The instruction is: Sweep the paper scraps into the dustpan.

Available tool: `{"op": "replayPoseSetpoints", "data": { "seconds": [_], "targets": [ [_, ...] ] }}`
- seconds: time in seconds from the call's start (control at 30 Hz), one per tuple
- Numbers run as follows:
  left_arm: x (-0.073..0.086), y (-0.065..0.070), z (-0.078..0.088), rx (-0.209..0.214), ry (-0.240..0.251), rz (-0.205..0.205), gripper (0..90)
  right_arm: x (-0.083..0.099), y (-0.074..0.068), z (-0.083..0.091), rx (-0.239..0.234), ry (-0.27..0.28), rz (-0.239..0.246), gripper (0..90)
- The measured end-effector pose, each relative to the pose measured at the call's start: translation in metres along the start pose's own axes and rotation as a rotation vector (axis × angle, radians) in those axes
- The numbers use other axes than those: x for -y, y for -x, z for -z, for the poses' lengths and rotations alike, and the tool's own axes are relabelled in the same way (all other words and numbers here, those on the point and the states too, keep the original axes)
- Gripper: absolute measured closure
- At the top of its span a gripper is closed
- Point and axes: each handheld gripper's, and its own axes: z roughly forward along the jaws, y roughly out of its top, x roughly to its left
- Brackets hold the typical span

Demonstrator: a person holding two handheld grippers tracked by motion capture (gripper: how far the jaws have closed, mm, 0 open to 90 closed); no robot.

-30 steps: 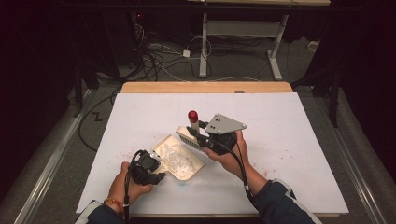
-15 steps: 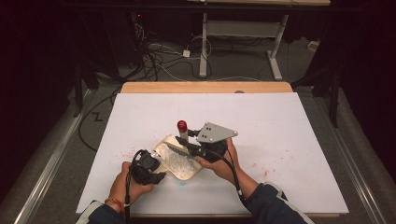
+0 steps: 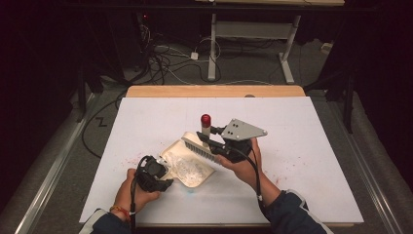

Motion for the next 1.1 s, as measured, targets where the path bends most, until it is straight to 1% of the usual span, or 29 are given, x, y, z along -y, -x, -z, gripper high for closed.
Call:
{"op": "replayPoseSetpoints", "data": {
  "seconds": [0.2,0.27,0.37,0.43,0.53,0.7,0.73,0.87,0.9,0.93,1.1],
  "targets": [
    [0.000,0.000,0.000,-0.004,0.001,0.001,63.3,0.000,0.006,0.018,0.014,0.004,-0.019,70.2],
    [0.000,0.000,0.000,-0.009,0.004,0.004,63.2,0.001,0.009,0.025,0.017,0.000,-0.013,70.3],
    [-0.001,0.000,0.000,-0.014,0.000,-0.002,63.3,0.003,0.012,0.034,0.023,-0.001,-0.021,70.2],
    [-0.001,0.000,0.000,-0.017,0.001,0.001,63.2,0.005,0.015,0.042,0.027,-0.009,-0.026,70.2],
    [-0.001,0.000,0.001,-0.020,0.003,0.002,63.3,0.006,0.020,0.053,0.034,-0.005,-0.032,70.2],
    [-0.001,0.000,0.001,-0.021,0.003,0.002,63.3,0.007,0.027,0.072,0.058,-0.003,-0.028,70.2],
    [-0.001,0.000,0.001,-0.020,0.006,0.003,63.3,0.007,0.028,0.076,0.059,-0.012,-0.033,70.3],
    [-0.001,-0.001,0.000,-0.026,0.016,0.013,63.3,0.011,0.033,0.094,0.080,-0.019,-0.022,70.2],
    [-0.001,-0.001,0.001,-0.026,0.014,0.014,63.3,0.012,0.033,0.097,0.085,-0.019,-0.028,70.2],
    [-0.001,-0.001,0.001,-0.027,0.015,0.014,63.3,0.013,0.035,0.101,0.087,-0.019,-0.020,70.2],
    [0.002,-0.002,0.001,-0.034,0.027,0.021,63.2,0.019,0.041,0.119,0.096,-0.034,-0.042,70.2]
  ]
}}
